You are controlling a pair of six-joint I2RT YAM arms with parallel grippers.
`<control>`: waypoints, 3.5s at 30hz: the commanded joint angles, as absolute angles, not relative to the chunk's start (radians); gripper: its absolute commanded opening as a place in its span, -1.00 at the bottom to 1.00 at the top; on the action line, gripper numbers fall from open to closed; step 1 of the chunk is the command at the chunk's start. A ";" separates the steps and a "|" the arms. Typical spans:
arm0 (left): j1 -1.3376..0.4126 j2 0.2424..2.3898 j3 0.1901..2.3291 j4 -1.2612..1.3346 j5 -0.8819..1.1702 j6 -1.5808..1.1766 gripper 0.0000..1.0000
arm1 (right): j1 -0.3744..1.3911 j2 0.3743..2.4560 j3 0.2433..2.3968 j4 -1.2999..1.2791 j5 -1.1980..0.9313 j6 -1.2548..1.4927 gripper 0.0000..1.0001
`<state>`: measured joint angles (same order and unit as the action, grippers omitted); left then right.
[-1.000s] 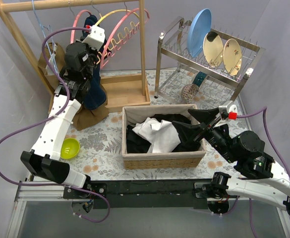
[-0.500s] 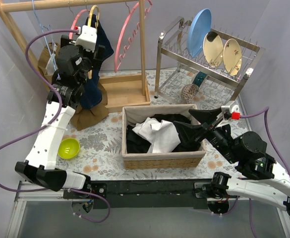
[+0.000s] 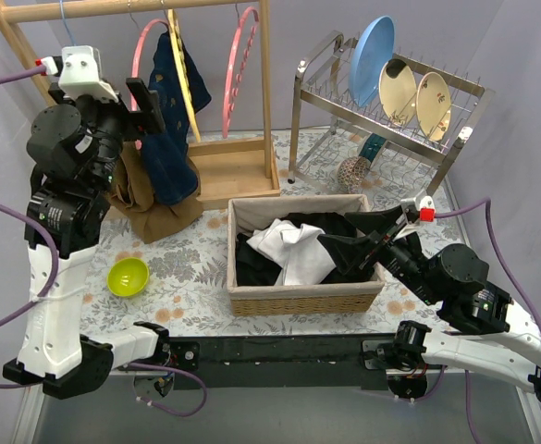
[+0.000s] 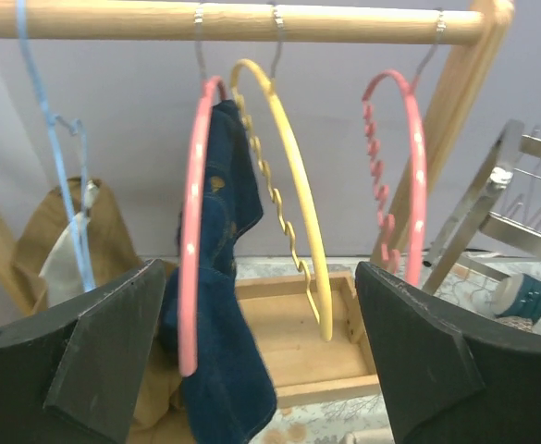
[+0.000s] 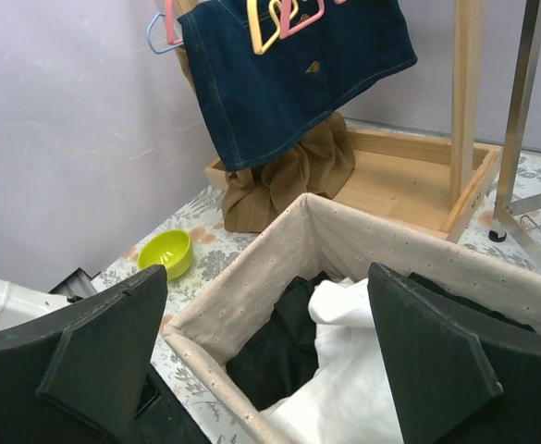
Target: Remove the skirt from the hanger
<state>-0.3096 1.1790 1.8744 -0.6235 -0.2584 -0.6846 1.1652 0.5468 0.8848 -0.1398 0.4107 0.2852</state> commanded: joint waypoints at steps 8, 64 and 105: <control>-0.256 1.373 2.077 -0.856 -0.312 -0.765 0.56 | 1.164 0.531 0.904 -0.143 0.388 0.304 0.90; -0.095 1.462 1.904 -0.483 0.091 -1.129 0.34 | 1.164 0.503 0.851 -0.115 0.367 0.299 0.88; -0.104 1.526 2.022 -0.586 0.026 -1.037 -1.00 | 1.164 0.509 0.861 -0.110 0.353 0.305 0.88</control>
<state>-0.1005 1.5475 2.0037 -0.5884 0.0479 -1.0863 1.1652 0.5083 0.8528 -0.1570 0.3595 0.2935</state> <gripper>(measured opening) 0.100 0.941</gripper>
